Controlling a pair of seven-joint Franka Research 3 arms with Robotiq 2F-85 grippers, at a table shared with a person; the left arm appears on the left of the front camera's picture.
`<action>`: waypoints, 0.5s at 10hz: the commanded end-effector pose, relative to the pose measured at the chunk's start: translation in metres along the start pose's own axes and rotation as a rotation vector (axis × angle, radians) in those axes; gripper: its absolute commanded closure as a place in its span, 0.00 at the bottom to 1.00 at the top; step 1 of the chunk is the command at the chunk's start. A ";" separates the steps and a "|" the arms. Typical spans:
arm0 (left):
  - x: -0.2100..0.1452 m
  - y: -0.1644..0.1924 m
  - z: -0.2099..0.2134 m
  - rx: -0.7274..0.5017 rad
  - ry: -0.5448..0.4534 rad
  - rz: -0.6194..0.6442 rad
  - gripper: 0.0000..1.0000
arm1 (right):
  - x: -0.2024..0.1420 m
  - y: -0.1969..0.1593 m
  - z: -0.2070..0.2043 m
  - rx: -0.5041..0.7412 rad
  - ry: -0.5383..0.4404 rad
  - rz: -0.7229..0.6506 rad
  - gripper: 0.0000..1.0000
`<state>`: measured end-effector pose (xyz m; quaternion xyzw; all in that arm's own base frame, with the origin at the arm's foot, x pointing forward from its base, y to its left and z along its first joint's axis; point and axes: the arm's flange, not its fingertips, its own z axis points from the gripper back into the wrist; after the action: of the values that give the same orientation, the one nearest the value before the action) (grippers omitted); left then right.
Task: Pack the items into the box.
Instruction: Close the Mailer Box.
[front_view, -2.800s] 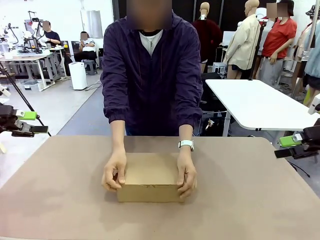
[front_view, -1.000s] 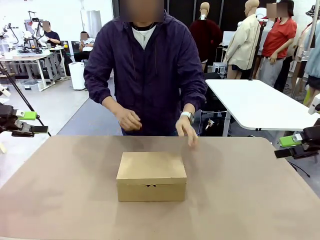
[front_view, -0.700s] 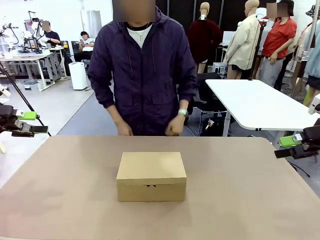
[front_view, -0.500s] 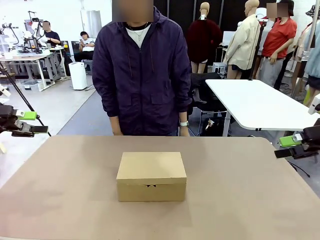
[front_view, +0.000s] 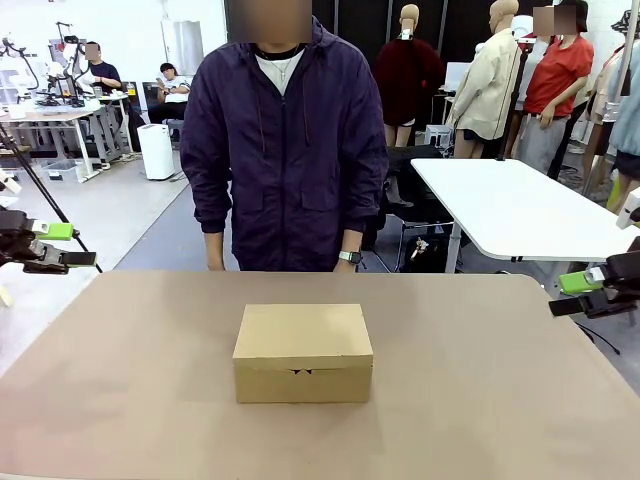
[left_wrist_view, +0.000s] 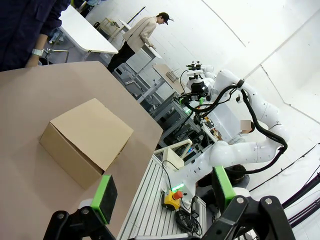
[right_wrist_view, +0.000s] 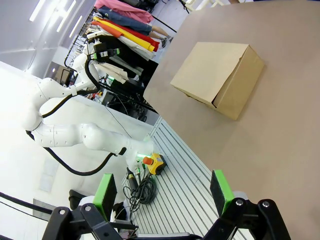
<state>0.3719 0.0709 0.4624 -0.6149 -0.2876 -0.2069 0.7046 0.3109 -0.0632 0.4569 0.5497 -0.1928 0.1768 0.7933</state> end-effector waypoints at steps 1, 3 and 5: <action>0.002 -0.003 0.001 -0.002 -0.014 -0.005 0.00 | 0.002 0.003 0.000 0.022 -0.018 0.001 0.00; 0.002 -0.003 0.001 -0.002 -0.014 -0.005 0.00 | 0.002 0.003 0.000 0.022 -0.018 0.001 0.00; 0.002 -0.003 0.001 -0.002 -0.014 -0.005 0.00 | 0.002 0.003 0.000 0.022 -0.018 0.001 0.00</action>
<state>0.3719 0.0709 0.4623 -0.6149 -0.2876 -0.2069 0.7046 0.3109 -0.0632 0.4569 0.5498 -0.1928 0.1768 0.7933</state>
